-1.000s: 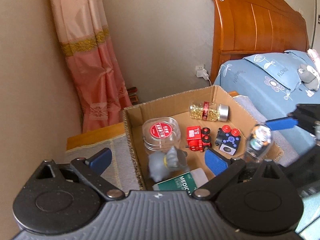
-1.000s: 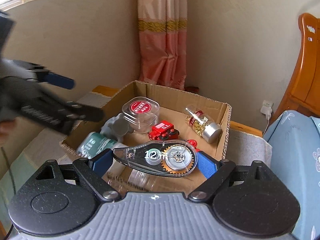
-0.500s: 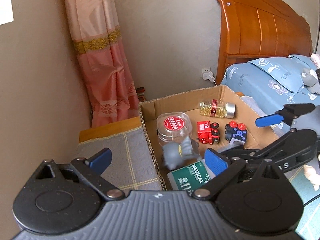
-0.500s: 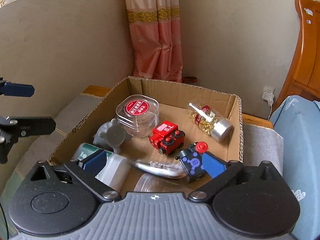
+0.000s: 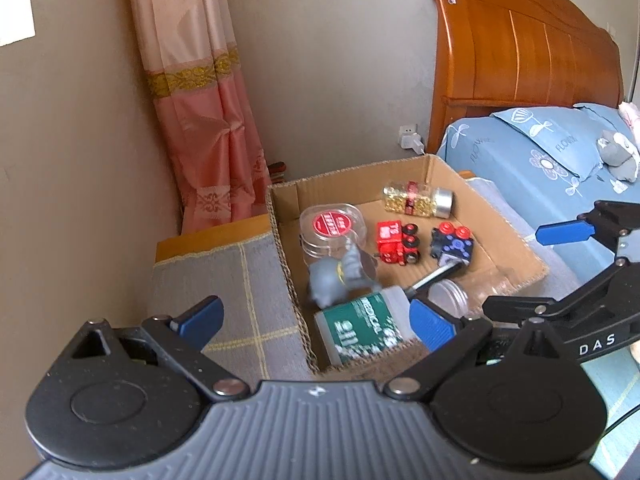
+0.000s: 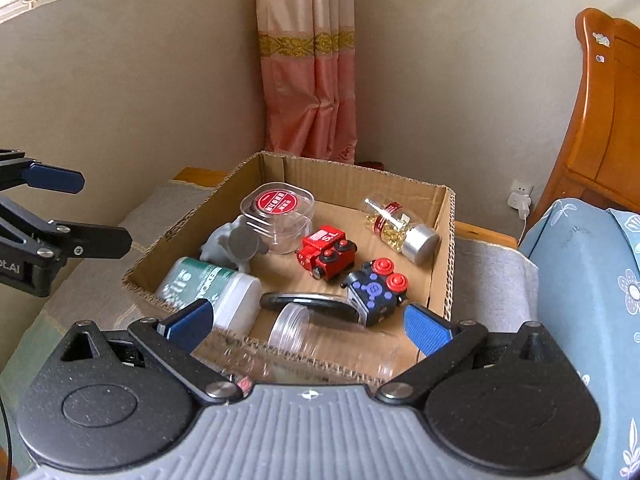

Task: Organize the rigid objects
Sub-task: 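Move left tool to the pink keychain charm and grasp it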

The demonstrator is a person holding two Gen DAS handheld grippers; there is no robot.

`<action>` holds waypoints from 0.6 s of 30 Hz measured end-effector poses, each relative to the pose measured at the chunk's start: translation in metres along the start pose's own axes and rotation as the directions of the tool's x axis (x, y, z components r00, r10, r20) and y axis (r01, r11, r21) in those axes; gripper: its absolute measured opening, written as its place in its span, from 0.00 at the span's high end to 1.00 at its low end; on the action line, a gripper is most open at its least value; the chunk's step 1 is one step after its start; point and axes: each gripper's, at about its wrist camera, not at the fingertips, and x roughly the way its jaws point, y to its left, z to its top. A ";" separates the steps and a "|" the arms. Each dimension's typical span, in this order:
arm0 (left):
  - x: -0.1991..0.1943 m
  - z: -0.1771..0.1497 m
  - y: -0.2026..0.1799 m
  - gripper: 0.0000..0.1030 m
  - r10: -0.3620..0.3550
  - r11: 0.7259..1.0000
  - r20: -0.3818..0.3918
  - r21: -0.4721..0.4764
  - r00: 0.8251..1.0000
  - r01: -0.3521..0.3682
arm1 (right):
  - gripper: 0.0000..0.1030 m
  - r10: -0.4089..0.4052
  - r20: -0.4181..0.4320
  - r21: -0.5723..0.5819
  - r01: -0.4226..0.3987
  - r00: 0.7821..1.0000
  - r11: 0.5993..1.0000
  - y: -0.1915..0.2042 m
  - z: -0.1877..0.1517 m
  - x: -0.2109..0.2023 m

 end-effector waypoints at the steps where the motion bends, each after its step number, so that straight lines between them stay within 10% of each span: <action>1: -0.003 -0.002 -0.002 0.04 -0.002 1.000 -0.004 -0.002 1.000 0.002 | 0.00 -0.002 0.001 -0.001 0.002 1.000 1.000 0.001 -0.002 -0.004; 18: -0.055 -0.036 -0.036 0.04 0.032 0.999 0.010 -0.009 0.999 -0.032 | 0.00 -0.012 0.006 0.009 0.012 1.000 1.000 0.002 -0.050 -0.049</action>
